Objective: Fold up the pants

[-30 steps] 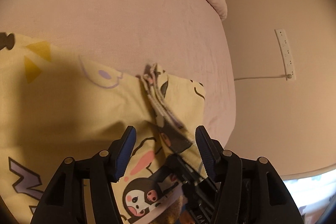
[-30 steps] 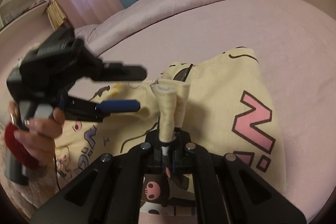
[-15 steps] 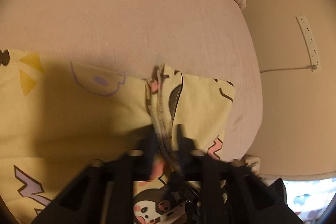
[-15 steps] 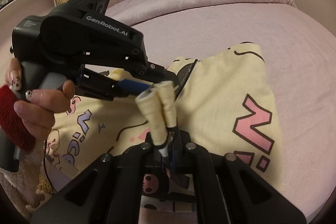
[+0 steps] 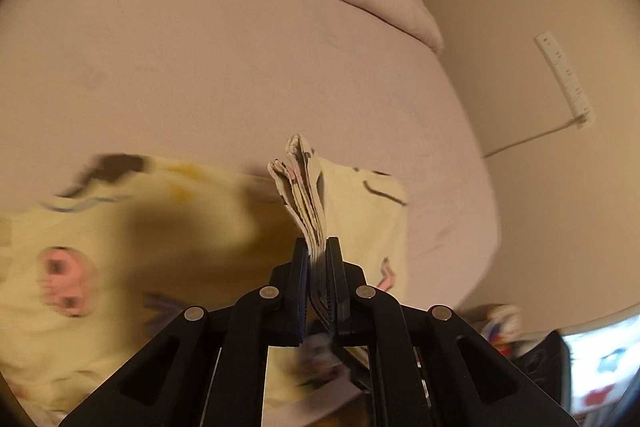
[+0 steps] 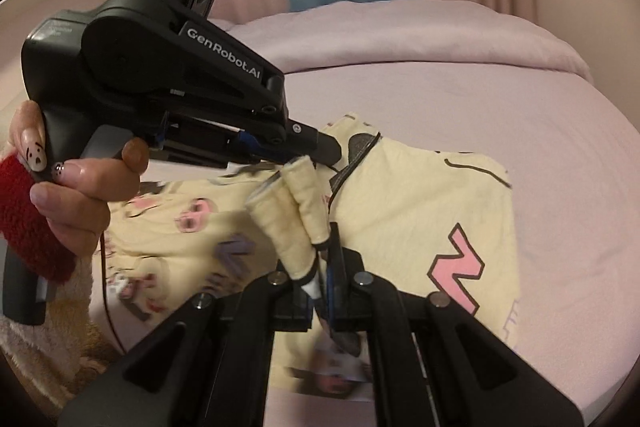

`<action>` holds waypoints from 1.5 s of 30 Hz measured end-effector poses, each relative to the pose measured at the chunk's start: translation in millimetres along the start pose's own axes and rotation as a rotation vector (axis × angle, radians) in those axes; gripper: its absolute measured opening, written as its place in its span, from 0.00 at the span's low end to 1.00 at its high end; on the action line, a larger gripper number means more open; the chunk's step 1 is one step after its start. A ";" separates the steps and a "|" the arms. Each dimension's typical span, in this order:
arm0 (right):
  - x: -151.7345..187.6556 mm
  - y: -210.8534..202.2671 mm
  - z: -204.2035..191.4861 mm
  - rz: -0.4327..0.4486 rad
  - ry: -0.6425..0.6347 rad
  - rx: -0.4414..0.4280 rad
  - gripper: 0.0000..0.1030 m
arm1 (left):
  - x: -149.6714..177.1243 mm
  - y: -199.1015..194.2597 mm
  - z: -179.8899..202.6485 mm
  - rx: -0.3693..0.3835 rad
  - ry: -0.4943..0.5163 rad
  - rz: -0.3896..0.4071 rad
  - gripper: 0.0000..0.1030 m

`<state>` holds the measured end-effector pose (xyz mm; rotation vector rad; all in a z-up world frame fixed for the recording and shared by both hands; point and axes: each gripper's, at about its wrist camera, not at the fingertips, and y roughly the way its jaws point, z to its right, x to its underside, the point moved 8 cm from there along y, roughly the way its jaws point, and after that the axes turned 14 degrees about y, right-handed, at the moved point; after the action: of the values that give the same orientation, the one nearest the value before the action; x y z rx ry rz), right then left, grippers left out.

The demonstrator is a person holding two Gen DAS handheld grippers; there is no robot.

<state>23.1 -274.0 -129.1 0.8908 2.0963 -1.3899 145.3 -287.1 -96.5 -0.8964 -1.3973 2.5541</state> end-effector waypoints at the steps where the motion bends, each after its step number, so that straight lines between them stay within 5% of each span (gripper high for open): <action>1: 1.9 2.7 -7.3 -0.009 -0.007 -0.012 0.05 | 5.5 -7.2 -13.0 -0.067 0.023 0.004 0.06; 4: 18.6 24.3 -29.1 -0.072 -0.030 -0.047 0.05 | 23.6 -8.2 -51.6 -0.181 -0.003 -0.029 0.06; 10: 61.4 62.3 -48.3 -0.194 -0.089 -0.025 0.05 | 55.1 7.2 -86.1 -0.186 -0.066 -0.103 0.06; 21: 64.8 76.5 -49.5 -0.256 -0.093 -0.020 0.07 | 61.0 17.5 -84.0 -0.244 0.014 -0.127 0.06; 23: 66.2 75.8 -49.4 -0.270 -0.084 -0.032 0.18 | 60.5 12.7 -82.2 -0.258 0.032 -0.129 0.07; 25: 63.3 70.9 -48.8 -0.287 -0.069 -0.041 0.42 | 57.0 6.6 -81.2 -0.289 0.044 -0.135 0.09; 26: 59.4 65.5 -47.6 -0.288 -0.058 -0.041 0.46 | 54.1 1.3 -81.6 -0.320 0.051 -0.134 0.10; 30: 40.9 43.5 -32.1 -0.252 0.023 -0.065 0.49 | 35.2 -15.7 -74.4 -0.383 0.076 -0.076 0.19; 33: 25.0 29.7 -4.1 -0.224 0.158 -0.066 0.54 | 28.7 -25.4 -63.4 -0.336 0.064 -0.034 0.39; 35: 20.7 24.1 9.1 -0.227 0.222 -0.068 0.58 | 25.7 -25.1 -52.1 -0.297 0.076 -0.011 0.40; 38: 15.7 21.8 33.2 -0.167 0.266 0.030 0.50 | 31.8 -9.1 -40.1 -0.294 0.096 -0.015 0.40; 40: 21.8 29.3 42.0 -0.186 0.268 0.104 0.10 | 45.2 5.1 -34.6 -0.302 0.111 -0.030 0.40; 43: 35.5 38.1 57.1 -0.212 0.266 0.201 0.05 | 63.1 27.1 -33.0 -0.277 0.105 -0.073 0.38; 45: 41.2 38.8 64.1 -0.214 0.267 0.232 0.00 | 74.2 39.4 -42.6 -0.339 0.111 -0.102 0.32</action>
<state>25.4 -312.0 -205.7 1.0156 2.3162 -1.7356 114.5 -252.4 -178.4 -0.9654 -1.8222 2.1949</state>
